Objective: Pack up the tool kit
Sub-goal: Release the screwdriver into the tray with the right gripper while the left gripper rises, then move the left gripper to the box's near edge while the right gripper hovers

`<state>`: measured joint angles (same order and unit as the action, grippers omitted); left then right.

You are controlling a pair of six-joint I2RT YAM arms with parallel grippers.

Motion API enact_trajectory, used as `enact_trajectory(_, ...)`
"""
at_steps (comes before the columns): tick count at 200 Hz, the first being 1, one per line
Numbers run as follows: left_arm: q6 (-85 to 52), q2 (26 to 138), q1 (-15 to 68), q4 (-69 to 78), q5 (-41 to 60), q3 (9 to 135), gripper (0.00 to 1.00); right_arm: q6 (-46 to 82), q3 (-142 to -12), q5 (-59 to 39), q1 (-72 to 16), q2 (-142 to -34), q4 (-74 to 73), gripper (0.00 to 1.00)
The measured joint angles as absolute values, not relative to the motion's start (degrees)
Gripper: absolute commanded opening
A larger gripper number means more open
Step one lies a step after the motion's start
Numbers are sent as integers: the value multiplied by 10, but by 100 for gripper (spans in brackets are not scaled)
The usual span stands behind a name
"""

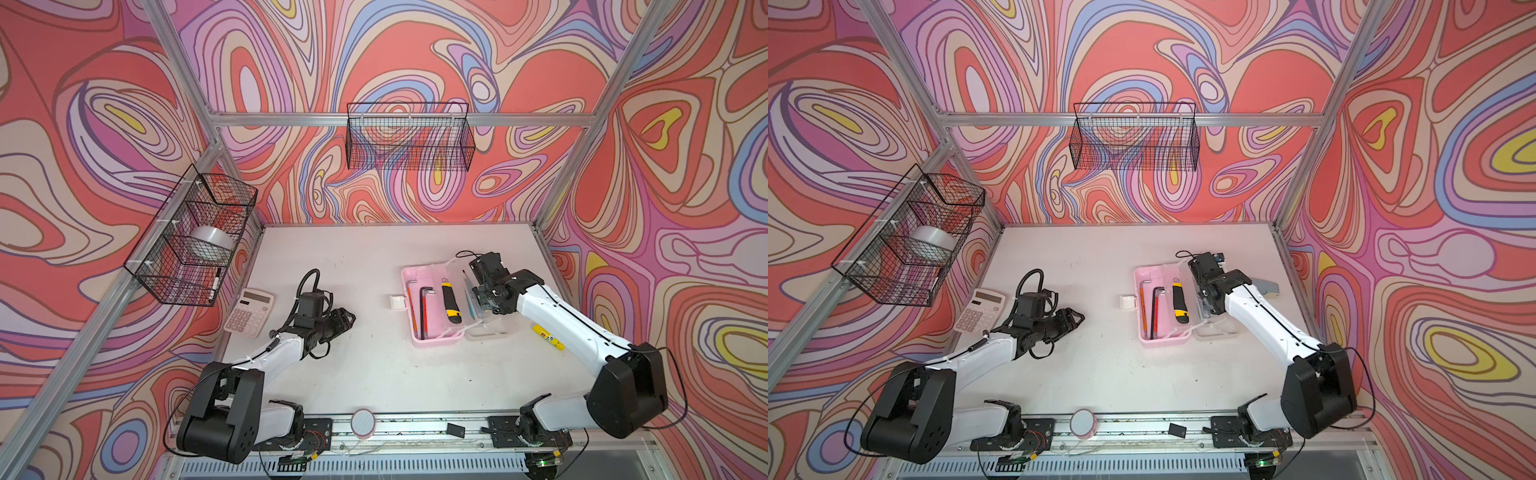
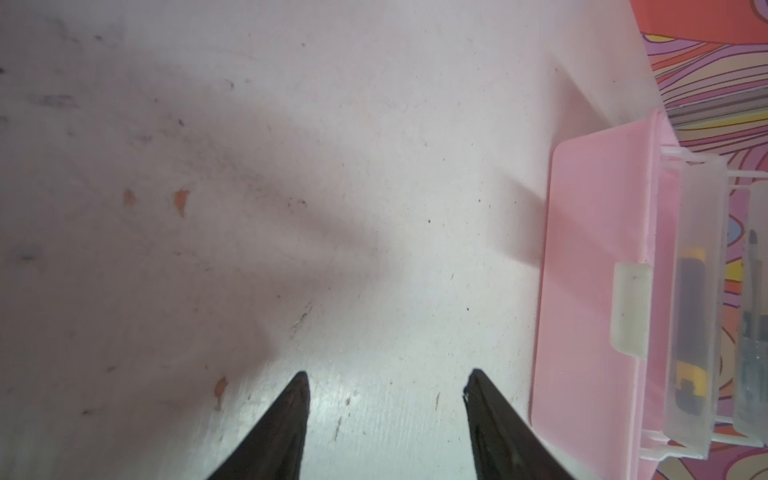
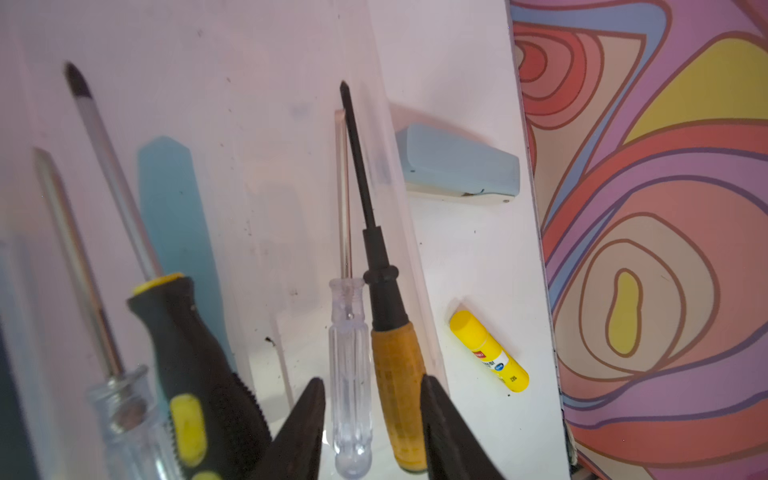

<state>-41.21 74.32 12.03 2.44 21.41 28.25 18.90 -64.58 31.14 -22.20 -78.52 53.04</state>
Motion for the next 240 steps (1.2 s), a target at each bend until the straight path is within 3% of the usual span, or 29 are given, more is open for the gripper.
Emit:
enact_trajectory(53,-411,743,155,13,194,339,65,218,-645,254,-213,-676,492,60)
enact_trajectory(87,-400,761,185,-6,175,389,67,237,-626,178,-165,-647,462,63)
enact_trajectory(146,-368,824,224,-43,149,487,68,274,-564,60,-94,-591,445,61)
enact_trajectory(240,-329,981,322,-77,97,665,65,304,-539,9,-93,-561,437,57)
